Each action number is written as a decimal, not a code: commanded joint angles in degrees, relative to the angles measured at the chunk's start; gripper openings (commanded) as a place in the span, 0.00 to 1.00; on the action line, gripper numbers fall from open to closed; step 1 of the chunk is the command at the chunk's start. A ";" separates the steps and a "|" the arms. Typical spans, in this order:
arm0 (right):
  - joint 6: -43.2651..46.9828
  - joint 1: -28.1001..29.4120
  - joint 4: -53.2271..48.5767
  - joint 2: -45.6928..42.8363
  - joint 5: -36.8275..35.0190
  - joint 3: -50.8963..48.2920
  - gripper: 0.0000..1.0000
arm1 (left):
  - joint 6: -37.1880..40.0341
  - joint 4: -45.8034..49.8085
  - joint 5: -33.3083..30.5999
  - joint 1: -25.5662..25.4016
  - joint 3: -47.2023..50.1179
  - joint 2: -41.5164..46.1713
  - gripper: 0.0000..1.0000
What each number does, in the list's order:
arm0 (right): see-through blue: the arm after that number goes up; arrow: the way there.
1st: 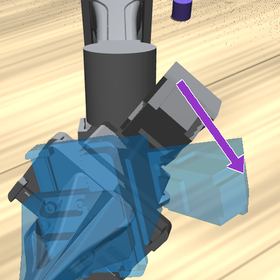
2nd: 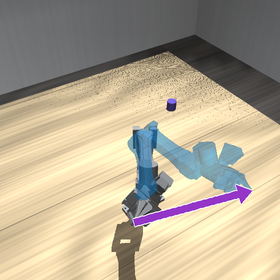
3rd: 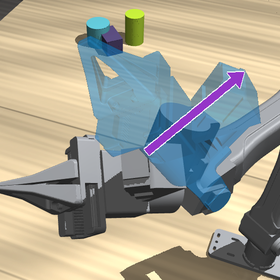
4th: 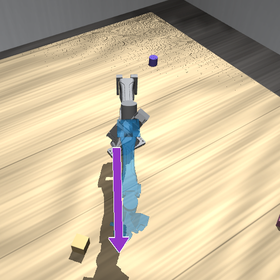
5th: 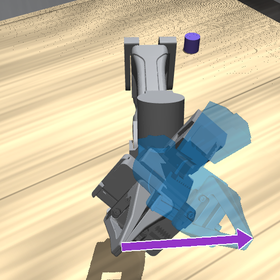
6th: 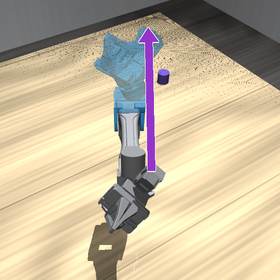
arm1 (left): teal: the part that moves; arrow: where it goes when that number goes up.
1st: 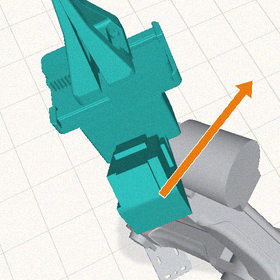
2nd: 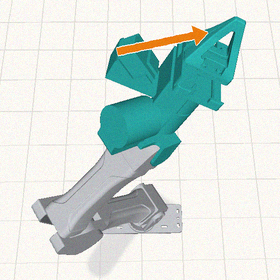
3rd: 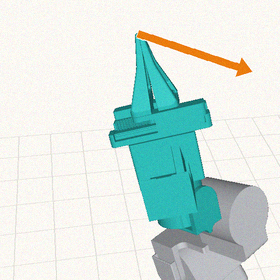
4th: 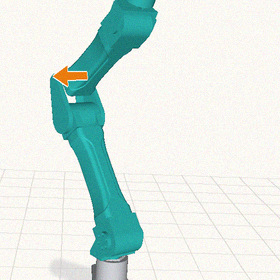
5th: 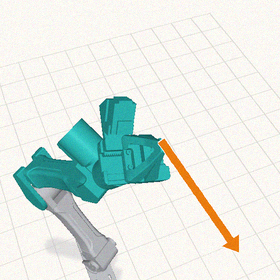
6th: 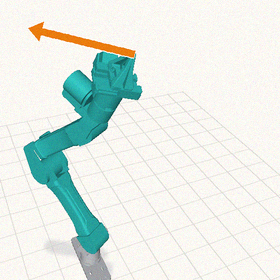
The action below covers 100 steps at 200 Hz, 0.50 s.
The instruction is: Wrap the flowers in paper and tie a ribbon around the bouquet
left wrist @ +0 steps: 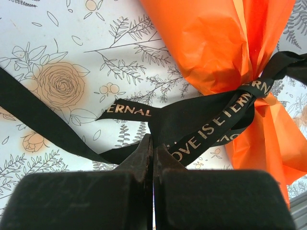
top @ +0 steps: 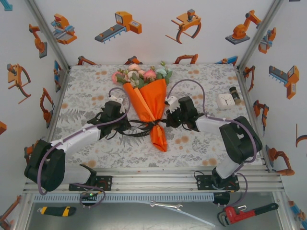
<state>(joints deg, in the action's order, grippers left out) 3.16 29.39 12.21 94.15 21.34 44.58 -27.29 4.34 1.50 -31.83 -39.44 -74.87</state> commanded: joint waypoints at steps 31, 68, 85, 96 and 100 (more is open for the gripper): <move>0.43 0.15 -5.24 -5.82 -0.18 1.34 0.00 | -1.17 4.90 -5.01 0.72 -2.85 -0.06 0.00; -7.41 0.06 -5.47 -7.59 -8.92 -0.29 0.00 | -3.23 7.52 -9.81 0.92 -2.58 0.06 0.00; -10.87 -0.06 -5.21 -6.98 -10.48 -1.17 0.00 | -4.37 9.01 -11.47 1.47 -2.57 -0.36 0.00; -12.57 -0.11 -5.00 -6.41 -11.31 -1.83 0.00 | -5.10 9.53 -12.12 1.79 -2.42 -0.64 0.00; -13.17 -0.12 -5.10 -6.15 -11.93 -2.06 0.00 | -5.32 9.62 -12.33 1.93 -2.40 -0.68 0.00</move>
<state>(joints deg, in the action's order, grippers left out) -3.75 29.39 7.90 87.68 14.94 44.38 -30.06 10.33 -6.42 -31.03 -40.73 -74.89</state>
